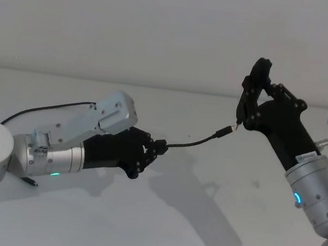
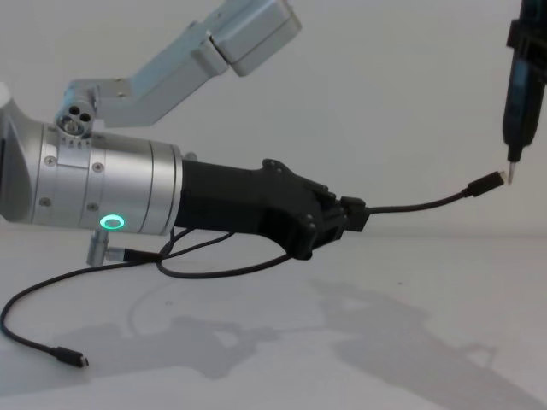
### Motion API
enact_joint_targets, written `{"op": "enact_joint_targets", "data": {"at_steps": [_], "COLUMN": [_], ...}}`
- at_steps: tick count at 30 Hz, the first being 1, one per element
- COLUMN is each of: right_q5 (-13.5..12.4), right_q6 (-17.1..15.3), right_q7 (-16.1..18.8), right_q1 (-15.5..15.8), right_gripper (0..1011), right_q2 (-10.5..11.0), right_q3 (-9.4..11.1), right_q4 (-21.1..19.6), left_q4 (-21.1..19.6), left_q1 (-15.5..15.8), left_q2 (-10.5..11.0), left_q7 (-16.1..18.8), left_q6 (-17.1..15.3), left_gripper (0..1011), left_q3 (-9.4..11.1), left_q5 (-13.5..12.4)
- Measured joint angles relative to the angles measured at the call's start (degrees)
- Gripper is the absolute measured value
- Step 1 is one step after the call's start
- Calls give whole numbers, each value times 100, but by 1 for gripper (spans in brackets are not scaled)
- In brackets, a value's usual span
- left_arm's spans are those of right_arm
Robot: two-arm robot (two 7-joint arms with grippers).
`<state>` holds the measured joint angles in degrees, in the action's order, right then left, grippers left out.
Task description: Pick up the data cable with the one hand.
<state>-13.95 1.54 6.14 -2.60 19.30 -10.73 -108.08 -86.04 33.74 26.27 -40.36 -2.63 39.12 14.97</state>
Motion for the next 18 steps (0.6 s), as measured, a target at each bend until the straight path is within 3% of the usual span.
{"op": "enact_joint_targets", "data": {"at_steps": [18], "right_q5": [106], "right_q6": [-41], "right_q7": [80], "right_q1": [-44], "right_gripper": [274], "right_q2": [28], "right_q3": [128], "right_q4": [-219], "left_q4": [-95], "left_q1": [-14], "left_q2": [38], "left_q7": [-33], "left_q6": [86], "left_gripper": [39], "left_q3": [-30], "left_q5": [30]}}
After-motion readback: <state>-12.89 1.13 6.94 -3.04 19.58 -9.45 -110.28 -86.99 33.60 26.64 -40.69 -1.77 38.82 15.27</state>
